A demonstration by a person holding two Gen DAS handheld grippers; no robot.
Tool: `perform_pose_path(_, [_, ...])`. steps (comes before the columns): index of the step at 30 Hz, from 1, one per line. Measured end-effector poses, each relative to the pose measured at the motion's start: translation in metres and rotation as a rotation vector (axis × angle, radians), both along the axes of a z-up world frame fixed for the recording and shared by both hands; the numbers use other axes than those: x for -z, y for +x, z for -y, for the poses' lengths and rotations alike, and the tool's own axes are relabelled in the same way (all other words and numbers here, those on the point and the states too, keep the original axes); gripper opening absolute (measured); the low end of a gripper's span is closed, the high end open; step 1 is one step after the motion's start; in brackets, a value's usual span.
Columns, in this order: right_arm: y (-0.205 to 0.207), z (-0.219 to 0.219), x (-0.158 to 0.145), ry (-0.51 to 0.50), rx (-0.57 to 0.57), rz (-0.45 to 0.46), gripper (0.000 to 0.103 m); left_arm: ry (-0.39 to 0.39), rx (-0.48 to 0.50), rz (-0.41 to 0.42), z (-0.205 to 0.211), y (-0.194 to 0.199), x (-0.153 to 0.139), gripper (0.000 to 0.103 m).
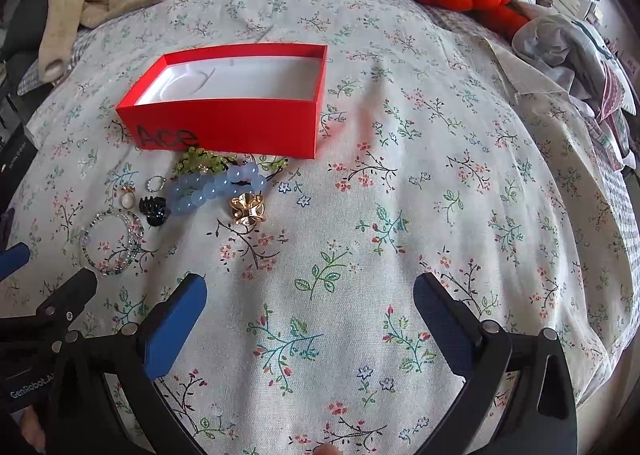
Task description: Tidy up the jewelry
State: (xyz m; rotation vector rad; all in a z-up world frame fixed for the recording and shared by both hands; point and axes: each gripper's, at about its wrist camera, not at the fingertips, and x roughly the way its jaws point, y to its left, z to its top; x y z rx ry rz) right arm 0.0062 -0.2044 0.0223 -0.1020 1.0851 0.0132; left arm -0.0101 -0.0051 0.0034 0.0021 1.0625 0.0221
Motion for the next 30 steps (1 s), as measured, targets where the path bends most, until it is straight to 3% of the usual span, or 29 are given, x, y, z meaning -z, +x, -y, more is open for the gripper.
perform_pose_path(30, [-0.0002, 0.0004, 0.0016, -0.004, 0.001, 0.000, 0.103, -0.004, -0.006, 0.011, -0.0031, -0.0009, -0.0043, 0.103])
